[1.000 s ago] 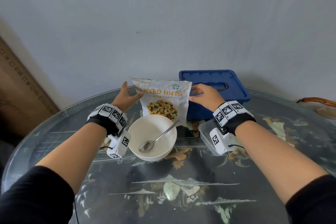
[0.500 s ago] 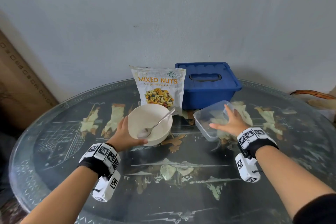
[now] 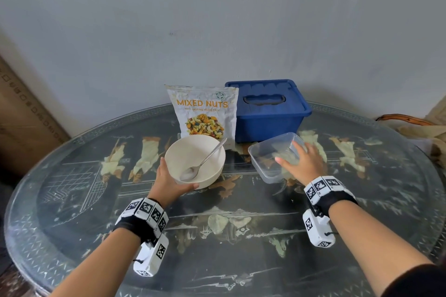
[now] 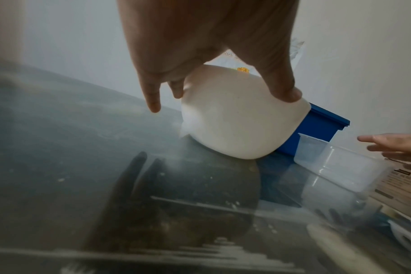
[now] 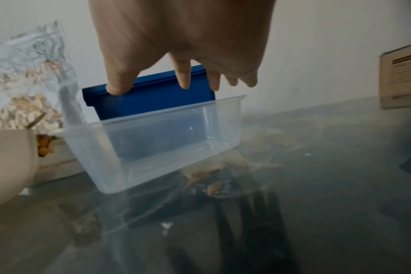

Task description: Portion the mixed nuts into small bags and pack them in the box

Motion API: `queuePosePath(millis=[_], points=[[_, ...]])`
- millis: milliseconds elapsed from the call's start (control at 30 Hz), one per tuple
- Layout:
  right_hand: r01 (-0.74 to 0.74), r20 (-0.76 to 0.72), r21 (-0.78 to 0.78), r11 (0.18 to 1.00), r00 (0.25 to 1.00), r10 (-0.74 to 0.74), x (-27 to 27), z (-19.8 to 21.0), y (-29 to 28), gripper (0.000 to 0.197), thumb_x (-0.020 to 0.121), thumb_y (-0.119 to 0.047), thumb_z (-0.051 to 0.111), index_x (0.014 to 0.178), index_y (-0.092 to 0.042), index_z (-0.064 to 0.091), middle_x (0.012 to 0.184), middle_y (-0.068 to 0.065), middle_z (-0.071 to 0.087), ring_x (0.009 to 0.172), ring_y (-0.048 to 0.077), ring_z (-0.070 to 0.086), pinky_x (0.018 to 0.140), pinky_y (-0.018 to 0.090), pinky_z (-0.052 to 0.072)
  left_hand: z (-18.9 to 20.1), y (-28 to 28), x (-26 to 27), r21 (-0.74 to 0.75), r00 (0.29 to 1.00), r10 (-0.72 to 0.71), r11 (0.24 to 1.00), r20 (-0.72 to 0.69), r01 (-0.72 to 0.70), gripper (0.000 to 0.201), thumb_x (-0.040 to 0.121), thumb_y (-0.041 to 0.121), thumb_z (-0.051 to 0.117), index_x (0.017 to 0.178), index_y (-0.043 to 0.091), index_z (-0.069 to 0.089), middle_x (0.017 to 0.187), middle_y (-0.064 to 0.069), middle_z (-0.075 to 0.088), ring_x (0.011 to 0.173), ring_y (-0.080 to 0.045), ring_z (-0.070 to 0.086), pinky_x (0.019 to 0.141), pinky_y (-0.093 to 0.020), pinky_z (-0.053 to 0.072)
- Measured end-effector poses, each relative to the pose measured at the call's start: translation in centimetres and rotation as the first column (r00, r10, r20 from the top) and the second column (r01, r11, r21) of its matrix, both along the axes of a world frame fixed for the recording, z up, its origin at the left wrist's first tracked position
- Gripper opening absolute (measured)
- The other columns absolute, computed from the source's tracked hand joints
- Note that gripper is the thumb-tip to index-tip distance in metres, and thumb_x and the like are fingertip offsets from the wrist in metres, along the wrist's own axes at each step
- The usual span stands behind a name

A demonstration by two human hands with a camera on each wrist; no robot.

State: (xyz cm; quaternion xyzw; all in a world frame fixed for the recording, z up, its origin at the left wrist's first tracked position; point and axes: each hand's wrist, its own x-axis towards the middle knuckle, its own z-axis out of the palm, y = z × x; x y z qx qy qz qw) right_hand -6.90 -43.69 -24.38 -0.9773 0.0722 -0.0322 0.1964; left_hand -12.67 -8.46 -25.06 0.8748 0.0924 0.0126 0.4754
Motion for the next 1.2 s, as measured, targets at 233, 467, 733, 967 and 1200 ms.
queuePosePath(millis=[233, 467, 733, 967, 1200], points=[[0.110, -0.165, 0.354, 0.929, 0.985, -0.053, -1.2, -1.6, -0.9, 0.114, 0.068, -0.058, 0.072, 0.150, -0.021, 0.003, 0.157, 0.005, -0.008, 0.145, 0.025, 0.002, 0.114, 0.044, 0.014, -0.9, -0.6, 0.4, 0.003, 0.998, 0.039, 0.999, 0.056, -0.040, 0.111, 0.052, 0.025, 0.090, 0.139, 0.014, 0.021, 0.138, -0.011, 0.030, 0.128, -0.026, 0.031, 0.109, -0.046, 0.031], [0.158, -0.100, 0.325, 0.933, 0.986, -0.132, -1.9, -2.1, 2.1, 0.103, 0.076, -0.049, 0.070, 0.148, -0.008, 0.010, 0.155, 0.010, 0.004, 0.142, 0.029, 0.017, 0.110, 0.042, 0.027, -0.8, -1.7, 0.4, -0.024, 0.994, 0.077, 0.997, 0.083, -0.076, 0.108, 0.054, 0.023, 0.089, 0.138, 0.015, 0.022, 0.138, -0.010, 0.028, 0.128, -0.025, 0.029, 0.107, -0.044, 0.031], [0.250, -0.048, 0.341, 0.906, 0.967, -0.249, -2.1, -1.4, 4.2, 0.096, 0.080, -0.045, 0.068, 0.147, -0.004, 0.014, 0.154, 0.012, 0.007, 0.138, 0.030, 0.024, 0.104, 0.044, 0.033, -0.6, -2.9, 0.0, -0.061, 0.991, 0.130, 0.990, 0.041, -0.127, 0.116, 0.056, 0.025, 0.088, 0.143, 0.011, 0.014, 0.145, -0.011, 0.020, 0.133, -0.025, 0.024, 0.111, -0.044, 0.027], [0.268, -0.090, 0.367, 0.891, 0.963, -0.252, -2.3, -1.5, 4.2, 0.097, 0.078, -0.047, 0.069, 0.149, -0.011, 0.012, 0.154, 0.013, 0.005, 0.137, 0.034, 0.026, 0.105, 0.047, 0.032, -0.4, -3.4, 0.0, -0.064, 0.989, 0.147, 0.987, -0.024, -0.149, 0.120, 0.058, 0.028, 0.087, 0.145, 0.010, 0.006, 0.149, -0.011, 0.013, 0.136, -0.027, 0.019, 0.113, -0.045, 0.024], [0.243, -0.080, 0.412, 0.878, 0.970, -0.231, -2.9, -0.6, 3.7, 0.098, 0.076, -0.046, 0.072, 0.149, -0.017, 0.012, 0.154, 0.013, 0.006, 0.138, 0.034, 0.025, 0.103, 0.047, 0.034, 0.9, -3.3, -0.9, -0.047, 0.989, 0.112, 0.992, -0.100, -0.117, 0.128, 0.064, 0.032, 0.083, 0.146, 0.008, -0.013, 0.154, -0.013, -0.002, 0.142, -0.028, 0.007, 0.114, -0.041, 0.014]])
